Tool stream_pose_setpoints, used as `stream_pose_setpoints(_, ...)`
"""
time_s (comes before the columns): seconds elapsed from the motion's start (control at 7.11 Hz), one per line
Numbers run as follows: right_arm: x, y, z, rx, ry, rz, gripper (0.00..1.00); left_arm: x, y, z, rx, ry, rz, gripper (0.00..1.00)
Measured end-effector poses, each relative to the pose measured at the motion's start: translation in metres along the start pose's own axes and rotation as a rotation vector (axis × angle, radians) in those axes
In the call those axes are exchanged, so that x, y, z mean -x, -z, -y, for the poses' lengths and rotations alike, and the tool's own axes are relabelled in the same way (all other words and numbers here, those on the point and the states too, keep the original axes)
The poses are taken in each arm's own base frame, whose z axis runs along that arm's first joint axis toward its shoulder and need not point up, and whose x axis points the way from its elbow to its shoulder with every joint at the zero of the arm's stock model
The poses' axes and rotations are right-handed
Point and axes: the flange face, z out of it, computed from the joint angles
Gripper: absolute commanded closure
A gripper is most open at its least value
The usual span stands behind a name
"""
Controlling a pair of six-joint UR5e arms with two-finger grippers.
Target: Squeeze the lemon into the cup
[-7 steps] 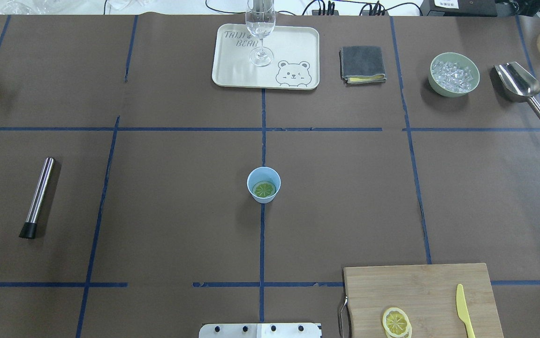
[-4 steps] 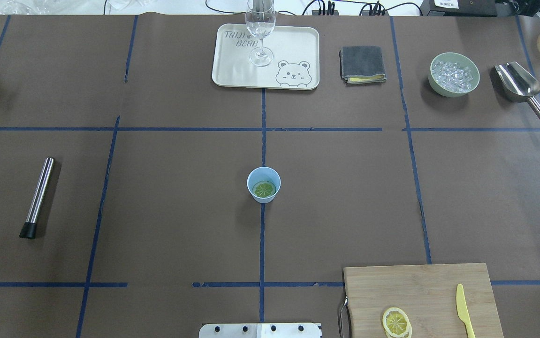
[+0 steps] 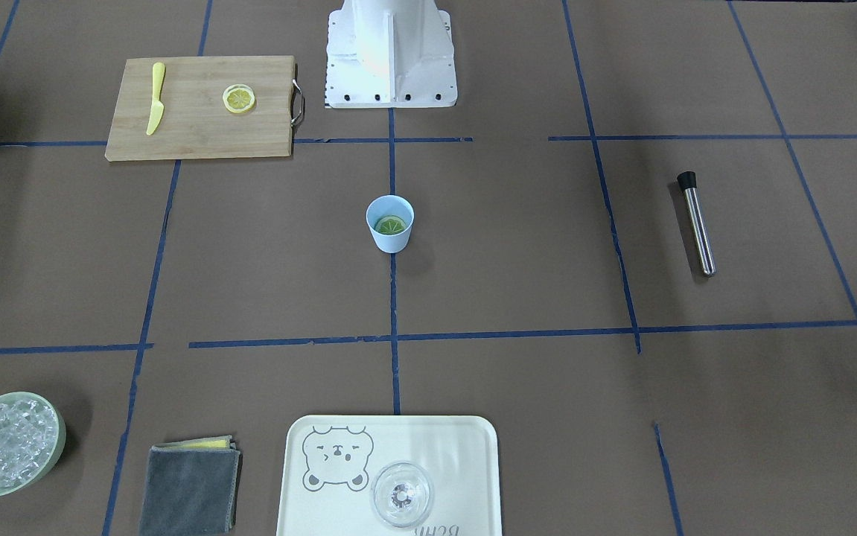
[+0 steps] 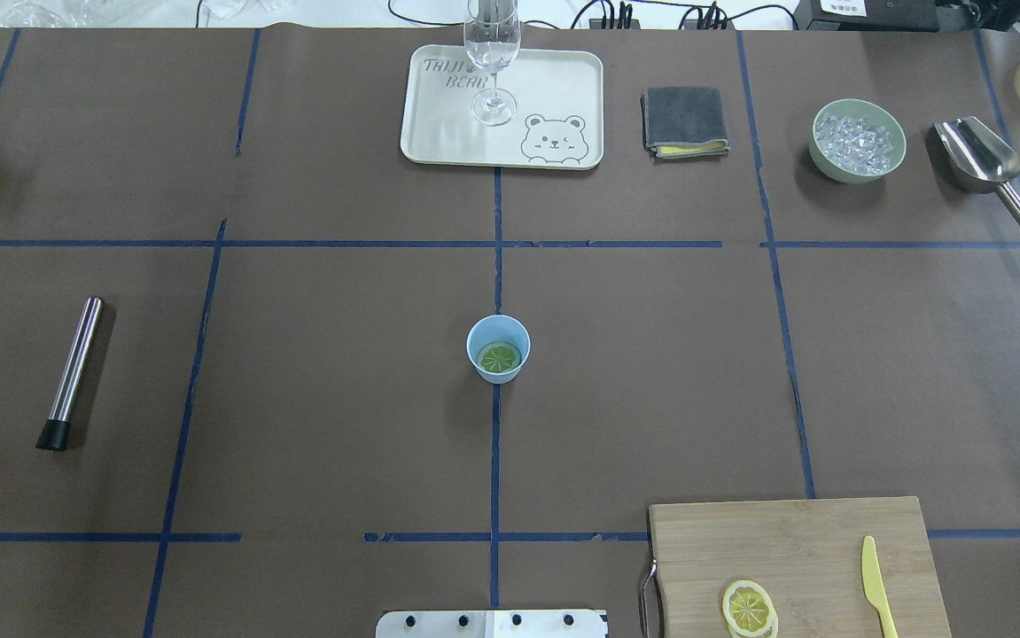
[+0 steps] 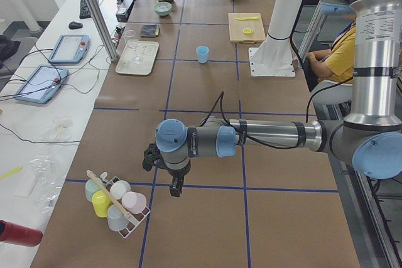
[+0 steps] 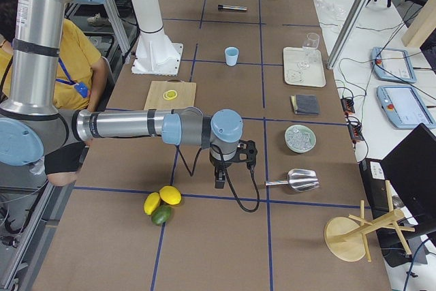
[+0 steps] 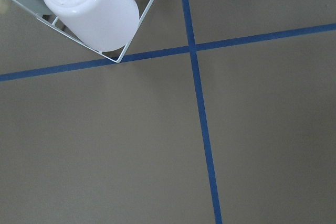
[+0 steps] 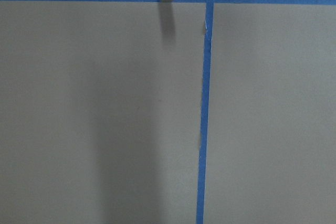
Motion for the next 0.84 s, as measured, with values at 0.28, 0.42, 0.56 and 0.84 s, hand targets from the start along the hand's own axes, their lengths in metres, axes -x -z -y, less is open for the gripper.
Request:
stream_pose_setpoints(0.28,0.0036,0.0038,0.0005,-0.008,-0.056,0.001,0.00,0.0004,-0.0006,-0.0010,0.002,0.002,0.000,0.00)
stream_pose_setpoints(0.42,0.0053,0.0055,0.0009,-0.012,-0.078,0.001,0.00,0.0005,-0.0007,-0.0013,0.002,0.002,0.000,0.00)
stream_pose_setpoints(0.56,0.0067,0.0070,0.0015,-0.015,-0.100,0.002,0.00,0.0006,-0.0009,-0.0014,0.003,0.003,-0.001,0.00)
stream_pose_setpoints(0.84,0.0113,0.0112,0.0022,-0.024,-0.139,0.004,0.00,0.0008,-0.0011,-0.0015,0.003,0.003,-0.001,0.00)
